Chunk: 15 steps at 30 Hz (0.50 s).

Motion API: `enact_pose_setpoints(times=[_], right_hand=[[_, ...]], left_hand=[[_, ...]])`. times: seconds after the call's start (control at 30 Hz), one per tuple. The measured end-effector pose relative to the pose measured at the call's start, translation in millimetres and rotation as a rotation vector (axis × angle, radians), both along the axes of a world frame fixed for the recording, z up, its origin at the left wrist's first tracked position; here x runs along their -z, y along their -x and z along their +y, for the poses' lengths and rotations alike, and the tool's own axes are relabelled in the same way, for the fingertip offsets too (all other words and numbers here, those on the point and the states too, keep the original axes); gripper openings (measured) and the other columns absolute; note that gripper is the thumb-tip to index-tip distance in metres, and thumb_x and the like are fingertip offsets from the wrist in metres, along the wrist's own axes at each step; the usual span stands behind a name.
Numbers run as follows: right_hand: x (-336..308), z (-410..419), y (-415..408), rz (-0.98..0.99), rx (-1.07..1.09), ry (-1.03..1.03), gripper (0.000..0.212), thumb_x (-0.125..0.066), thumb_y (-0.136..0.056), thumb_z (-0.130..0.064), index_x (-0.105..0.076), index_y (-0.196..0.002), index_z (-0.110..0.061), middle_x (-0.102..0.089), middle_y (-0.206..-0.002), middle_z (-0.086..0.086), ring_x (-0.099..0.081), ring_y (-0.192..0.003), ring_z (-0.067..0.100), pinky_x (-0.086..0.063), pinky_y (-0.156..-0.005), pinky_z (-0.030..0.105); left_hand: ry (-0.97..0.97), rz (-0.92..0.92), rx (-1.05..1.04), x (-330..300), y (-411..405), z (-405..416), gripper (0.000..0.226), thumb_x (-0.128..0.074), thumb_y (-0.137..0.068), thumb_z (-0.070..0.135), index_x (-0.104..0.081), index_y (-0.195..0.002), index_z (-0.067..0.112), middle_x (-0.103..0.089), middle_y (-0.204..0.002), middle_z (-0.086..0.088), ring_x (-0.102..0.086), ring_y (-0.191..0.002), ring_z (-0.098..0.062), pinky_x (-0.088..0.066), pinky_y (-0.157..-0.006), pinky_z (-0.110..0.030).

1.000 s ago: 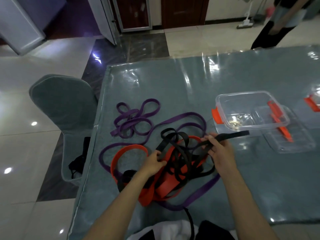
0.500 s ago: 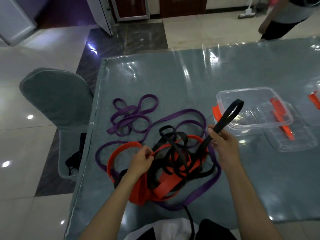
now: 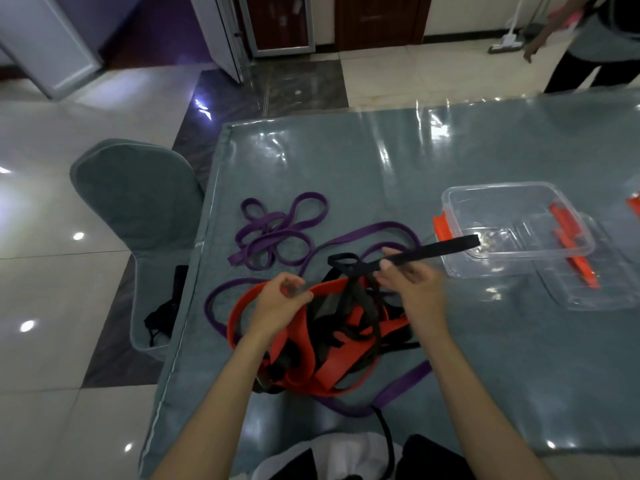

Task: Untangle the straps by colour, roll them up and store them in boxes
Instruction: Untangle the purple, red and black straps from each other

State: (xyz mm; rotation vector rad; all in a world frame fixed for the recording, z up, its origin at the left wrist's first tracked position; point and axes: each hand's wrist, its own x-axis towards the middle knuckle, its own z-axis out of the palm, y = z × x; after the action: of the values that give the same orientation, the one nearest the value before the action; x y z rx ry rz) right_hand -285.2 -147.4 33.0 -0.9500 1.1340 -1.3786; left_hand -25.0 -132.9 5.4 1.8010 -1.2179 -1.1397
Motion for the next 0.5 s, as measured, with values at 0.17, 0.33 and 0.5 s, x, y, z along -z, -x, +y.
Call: enact_pose_setpoints(times=[0.17,0.33,0.5], right_hand=[[32,20,-22,0.499,-0.359,0.323,0.036,-0.075,-0.093,0.003,-0.079,-0.12,-0.021,-0.075,-0.117,-0.011,-0.072,-0.104,0.003,-0.056,-0.092,0.021],[58,31,-28,1.252,-0.529,0.488,0.038,-0.073,-0.094,-0.009,-0.079,-0.124,-0.031,-0.056,-0.116,-0.003,-0.064,-0.095,0.012,-0.061,-0.079,0.031],[57,26,-42,1.507,-0.434,0.183,0.029,-0.066,-0.097,-0.017,-0.077,-0.124,-0.022,-0.072,-0.115,0.002,-0.072,-0.1,0.027,-0.059,-0.083,0.039]], left_hand=[[-0.012,0.071,-0.063,-18,2,-4,0.026,-0.092,-0.079,0.013,-0.072,-0.089,0.026,-0.074,-0.105,-0.002,-0.068,-0.096,-0.012,-0.049,-0.079,-0.023],[-0.071,0.129,-0.095,-32,3,1,0.027,-0.093,-0.078,0.012,-0.073,-0.091,0.024,-0.073,-0.106,-0.002,-0.067,-0.095,-0.013,-0.047,-0.074,-0.02],[-0.242,0.046,0.16,-51,-3,6,0.048,-0.097,-0.074,0.023,-0.072,-0.114,0.033,-0.063,-0.129,0.002,-0.06,-0.121,-0.016,-0.05,-0.105,-0.038]])
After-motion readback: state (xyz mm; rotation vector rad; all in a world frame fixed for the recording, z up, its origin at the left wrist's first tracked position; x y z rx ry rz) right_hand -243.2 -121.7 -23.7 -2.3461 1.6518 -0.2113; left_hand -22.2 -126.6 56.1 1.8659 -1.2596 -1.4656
